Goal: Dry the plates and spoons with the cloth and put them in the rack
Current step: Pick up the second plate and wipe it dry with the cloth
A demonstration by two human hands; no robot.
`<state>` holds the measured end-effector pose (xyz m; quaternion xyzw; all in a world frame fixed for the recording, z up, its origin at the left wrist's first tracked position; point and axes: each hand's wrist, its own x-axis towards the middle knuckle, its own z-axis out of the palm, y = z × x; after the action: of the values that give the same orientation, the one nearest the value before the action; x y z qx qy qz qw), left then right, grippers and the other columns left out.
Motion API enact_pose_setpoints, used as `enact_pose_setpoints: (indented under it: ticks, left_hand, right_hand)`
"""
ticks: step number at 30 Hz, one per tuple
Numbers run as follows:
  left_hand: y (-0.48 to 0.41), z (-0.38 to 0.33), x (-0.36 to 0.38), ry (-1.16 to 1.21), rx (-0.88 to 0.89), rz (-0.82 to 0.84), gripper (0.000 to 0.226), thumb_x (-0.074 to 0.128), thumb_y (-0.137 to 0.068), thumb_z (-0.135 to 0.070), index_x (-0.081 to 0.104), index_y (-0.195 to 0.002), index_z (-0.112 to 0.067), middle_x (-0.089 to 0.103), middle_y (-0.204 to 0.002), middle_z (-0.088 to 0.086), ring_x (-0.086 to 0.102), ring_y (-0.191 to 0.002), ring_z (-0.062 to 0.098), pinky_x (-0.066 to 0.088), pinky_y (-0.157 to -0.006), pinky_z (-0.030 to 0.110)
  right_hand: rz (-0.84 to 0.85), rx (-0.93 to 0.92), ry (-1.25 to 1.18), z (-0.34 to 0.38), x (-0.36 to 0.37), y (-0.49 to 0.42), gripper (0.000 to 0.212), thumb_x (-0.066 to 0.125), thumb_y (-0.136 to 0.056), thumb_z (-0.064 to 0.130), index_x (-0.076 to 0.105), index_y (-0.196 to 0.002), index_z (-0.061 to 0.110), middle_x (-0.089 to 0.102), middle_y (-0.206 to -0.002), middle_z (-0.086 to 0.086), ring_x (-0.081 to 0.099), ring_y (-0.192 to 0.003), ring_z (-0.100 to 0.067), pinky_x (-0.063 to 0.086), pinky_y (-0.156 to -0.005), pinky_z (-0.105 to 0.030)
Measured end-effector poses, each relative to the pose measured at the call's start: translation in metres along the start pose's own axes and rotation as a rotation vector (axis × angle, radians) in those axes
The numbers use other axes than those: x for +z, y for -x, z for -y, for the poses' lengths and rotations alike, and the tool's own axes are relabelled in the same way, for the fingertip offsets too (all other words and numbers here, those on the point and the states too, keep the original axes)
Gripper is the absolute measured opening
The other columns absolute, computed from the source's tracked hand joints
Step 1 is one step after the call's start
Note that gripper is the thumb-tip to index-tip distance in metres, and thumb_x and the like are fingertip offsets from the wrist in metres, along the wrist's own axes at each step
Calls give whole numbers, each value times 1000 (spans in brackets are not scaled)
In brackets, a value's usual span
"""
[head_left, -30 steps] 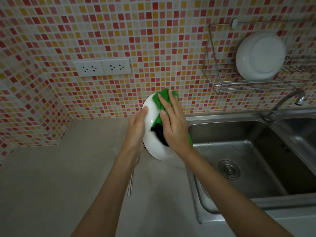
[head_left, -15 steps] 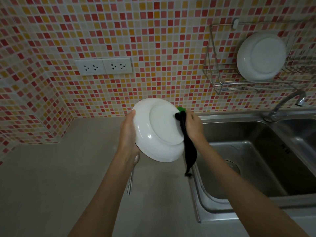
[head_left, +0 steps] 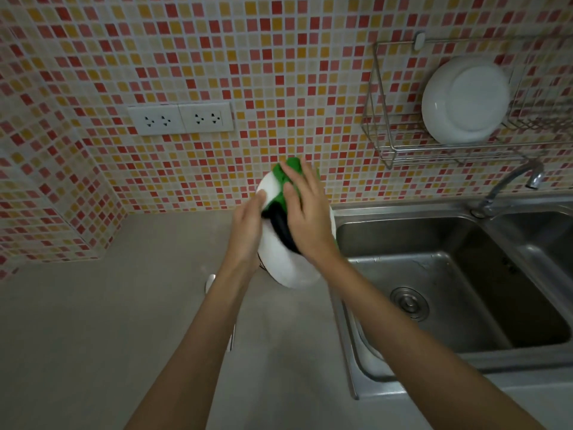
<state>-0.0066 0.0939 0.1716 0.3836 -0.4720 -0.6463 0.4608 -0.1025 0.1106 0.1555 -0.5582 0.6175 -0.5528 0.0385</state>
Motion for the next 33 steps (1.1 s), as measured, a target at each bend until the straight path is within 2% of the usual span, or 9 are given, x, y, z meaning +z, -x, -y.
enact_pose_setpoints:
  ticks: [2, 5, 9, 13, 16, 19, 24, 28, 33]
  left_hand:
    - [7, -5, 3, -80, 48, 15, 26, 45, -97, -22, 61, -78, -17, 69, -66, -7, 61, -74, 18, 48, -67, 29]
    - [12, -5, 2, -28, 5, 14, 21, 46, -96, -24, 62, -84, -16, 65, -82, 1, 61, -78, 20, 49, -69, 30]
    - [9, -2, -12, 110, -63, -7, 21, 47, -94, -35, 64, -98, -26, 70, -94, 0, 66, -86, 21, 53, -71, 33]
    - [-3, 3, -19, 299, -77, -13, 29, 41, -95, -35, 61, -110, -21, 73, -88, -2, 69, -82, 20, 55, -67, 33]
    - [-8, 1, -15, 389, -71, -64, 33, 35, -97, -32, 57, -117, -17, 70, -92, 1, 67, -80, 18, 56, -62, 29]
    - [-6, 3, -10, 368, -113, -130, 42, 38, -95, -38, 54, -127, -16, 66, -110, 7, 63, -96, 25, 55, -73, 35]
    - [8, 10, 3, 214, -153, -84, 34, 49, -90, -39, 61, -113, -16, 66, -116, 14, 64, -103, 29, 53, -89, 43]
    - [16, 9, 1, 181, -84, 22, 33, 44, -95, -29, 65, -113, -11, 68, -112, 15, 66, -103, 28, 53, -88, 39]
    - [17, 7, -10, 132, -109, 45, 29, 45, -95, -33, 67, -106, -19, 70, -110, 10, 67, -101, 25, 54, -82, 33]
  right_hand:
    - [42, 99, -45, -4, -10, -27, 36, 37, -95, 30, 65, -116, 21, 59, -130, -4, 48, -126, -21, 31, -108, -36]
    - [211, 347, -89, -16, -29, -57, 37, 42, -94, 33, 69, -92, 7, 67, -87, -8, 59, -80, -23, 44, -80, -35]
    - [234, 609, -88, -40, -47, -52, 37, 37, -97, 36, 55, -72, 15, 55, -72, 0, 50, -66, -12, 38, -61, -22]
    - [-76, 838, -326, -52, -45, -4, 34, 37, -98, 29, 50, -68, 18, 51, -70, 0, 50, -72, -17, 40, -62, -25]
    - [-313, 664, -408, -49, -19, 43, 36, 31, -98, 28, 62, -109, 14, 62, -112, -5, 53, -112, -18, 40, -97, -31]
    - [-359, 316, -228, -31, -3, 75, 46, 28, -97, 32, 45, -136, 16, 38, -148, -3, 30, -139, -15, 22, -115, -32]
    - [-142, -127, 205, 2, 3, 67, 48, 22, -100, 34, 44, -137, 14, 38, -148, -7, 24, -141, -20, 19, -116, -38]
    - [39, -85, 121, 14, -8, 23, 53, 24, -96, 35, 34, -143, 13, 30, -153, -6, 13, -143, -15, 12, -118, -34]
    - [130, 12, 201, 12, -25, -20, 48, 34, -94, 41, 48, -132, 15, 53, -135, -3, 49, -123, -20, 34, -107, -41]
